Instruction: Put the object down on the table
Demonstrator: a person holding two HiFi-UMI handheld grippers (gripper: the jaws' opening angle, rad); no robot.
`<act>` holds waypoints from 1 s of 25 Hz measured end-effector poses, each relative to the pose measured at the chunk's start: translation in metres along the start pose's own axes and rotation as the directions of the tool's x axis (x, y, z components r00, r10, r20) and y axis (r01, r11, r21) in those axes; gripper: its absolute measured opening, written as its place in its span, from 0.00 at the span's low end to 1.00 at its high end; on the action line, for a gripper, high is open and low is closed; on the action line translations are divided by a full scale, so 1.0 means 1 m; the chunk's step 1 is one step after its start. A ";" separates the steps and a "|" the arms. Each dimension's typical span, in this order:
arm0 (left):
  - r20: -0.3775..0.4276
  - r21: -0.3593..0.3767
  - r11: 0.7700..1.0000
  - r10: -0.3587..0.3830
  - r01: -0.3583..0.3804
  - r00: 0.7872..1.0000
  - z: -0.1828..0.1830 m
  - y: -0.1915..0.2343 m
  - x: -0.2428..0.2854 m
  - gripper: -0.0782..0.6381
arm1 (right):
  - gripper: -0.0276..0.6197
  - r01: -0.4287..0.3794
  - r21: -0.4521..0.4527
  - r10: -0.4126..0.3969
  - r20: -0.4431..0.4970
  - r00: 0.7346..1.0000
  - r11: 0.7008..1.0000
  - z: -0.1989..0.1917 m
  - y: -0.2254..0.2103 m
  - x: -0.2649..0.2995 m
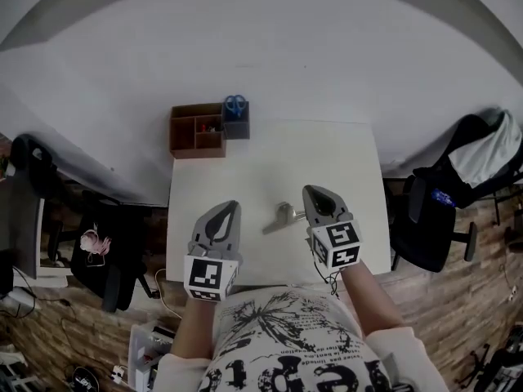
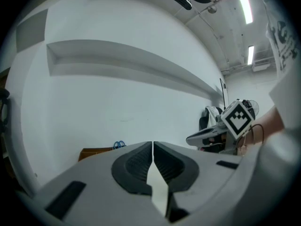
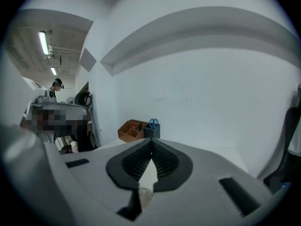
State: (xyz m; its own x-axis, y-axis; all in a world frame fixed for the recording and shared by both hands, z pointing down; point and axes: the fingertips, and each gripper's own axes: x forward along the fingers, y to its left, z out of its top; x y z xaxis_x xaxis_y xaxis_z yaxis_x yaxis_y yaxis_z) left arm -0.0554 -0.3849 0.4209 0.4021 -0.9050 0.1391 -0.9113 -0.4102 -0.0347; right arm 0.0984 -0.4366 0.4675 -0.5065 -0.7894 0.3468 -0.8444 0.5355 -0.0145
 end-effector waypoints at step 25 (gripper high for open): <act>0.076 0.044 0.999 0.019 -0.023 0.997 0.066 -0.026 0.003 0.13 | 0.03 -0.001 -0.034 0.010 0.259 0.966 0.999 0.075 -0.019 -0.057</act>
State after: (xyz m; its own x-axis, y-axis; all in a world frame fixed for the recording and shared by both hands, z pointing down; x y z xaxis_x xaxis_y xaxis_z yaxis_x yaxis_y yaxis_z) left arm -0.0251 -0.3848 0.3568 0.3898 -0.9187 0.0633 -0.9155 -0.3941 -0.0811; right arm 0.1306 -0.4244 0.3776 -0.5426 -0.8349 0.0921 -0.8375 0.5461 0.0167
